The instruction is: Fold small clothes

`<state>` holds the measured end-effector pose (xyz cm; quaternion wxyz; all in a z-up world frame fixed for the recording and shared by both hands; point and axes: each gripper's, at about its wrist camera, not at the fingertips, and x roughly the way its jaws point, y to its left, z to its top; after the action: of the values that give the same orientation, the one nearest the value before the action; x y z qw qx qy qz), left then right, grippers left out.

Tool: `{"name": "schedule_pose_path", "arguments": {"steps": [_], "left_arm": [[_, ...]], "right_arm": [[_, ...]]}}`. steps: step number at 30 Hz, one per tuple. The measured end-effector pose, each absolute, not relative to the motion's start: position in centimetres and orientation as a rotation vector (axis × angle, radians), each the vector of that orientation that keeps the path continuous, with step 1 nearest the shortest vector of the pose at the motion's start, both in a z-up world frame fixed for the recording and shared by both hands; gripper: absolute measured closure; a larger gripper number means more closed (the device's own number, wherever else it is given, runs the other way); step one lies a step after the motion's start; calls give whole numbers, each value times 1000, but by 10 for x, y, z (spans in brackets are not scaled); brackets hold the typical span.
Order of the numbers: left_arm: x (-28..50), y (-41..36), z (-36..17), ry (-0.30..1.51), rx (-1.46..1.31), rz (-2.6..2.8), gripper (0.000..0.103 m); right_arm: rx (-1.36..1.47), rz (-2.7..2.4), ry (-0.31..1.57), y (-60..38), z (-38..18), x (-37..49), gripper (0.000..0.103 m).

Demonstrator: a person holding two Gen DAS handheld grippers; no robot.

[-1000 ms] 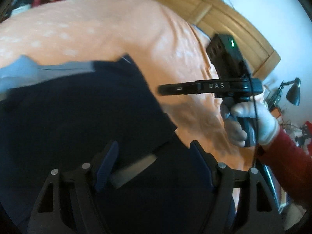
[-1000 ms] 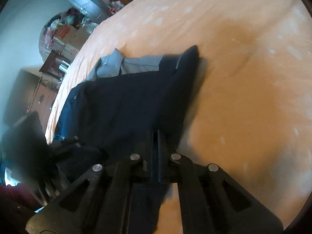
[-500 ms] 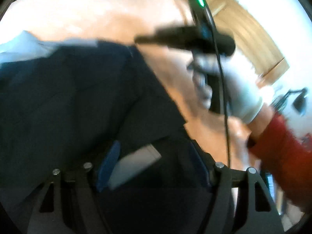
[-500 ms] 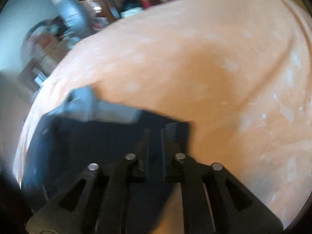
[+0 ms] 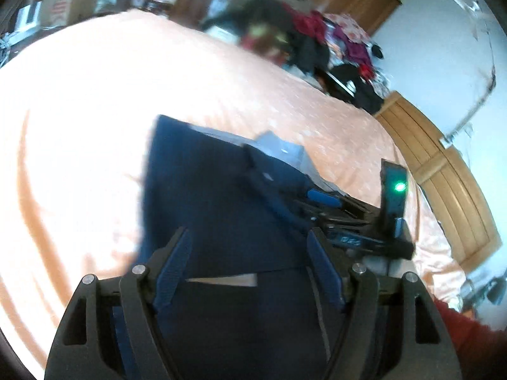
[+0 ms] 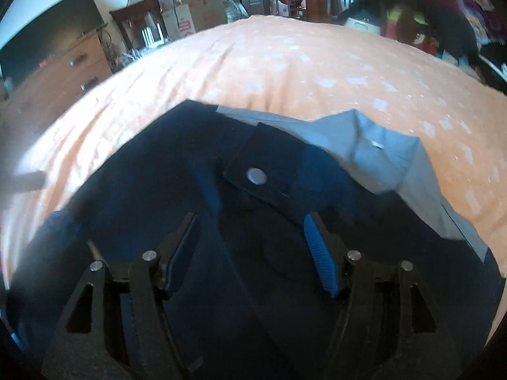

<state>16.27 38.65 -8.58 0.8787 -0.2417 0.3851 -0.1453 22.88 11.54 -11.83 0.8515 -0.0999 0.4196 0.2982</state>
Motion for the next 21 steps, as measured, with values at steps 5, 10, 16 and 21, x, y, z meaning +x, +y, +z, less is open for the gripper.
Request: {"name": "schedule_pose_path", "arguments": {"steps": [5,10,16,21], "left_arm": [[156,410,-107,808,-562,-304,26],[159,431,-117,794,-592,-322,27],[184,408,-119,807,-593,-378,27],[230,342,-101,836,-509,-517,26]], "right_arm": [[-195,623,911,127,-129,237,99],[-149,734,875,132,-104,204,99],[-127,765,929,121,-112,195,86],[225,609,898,21,-99,216,79]]}}
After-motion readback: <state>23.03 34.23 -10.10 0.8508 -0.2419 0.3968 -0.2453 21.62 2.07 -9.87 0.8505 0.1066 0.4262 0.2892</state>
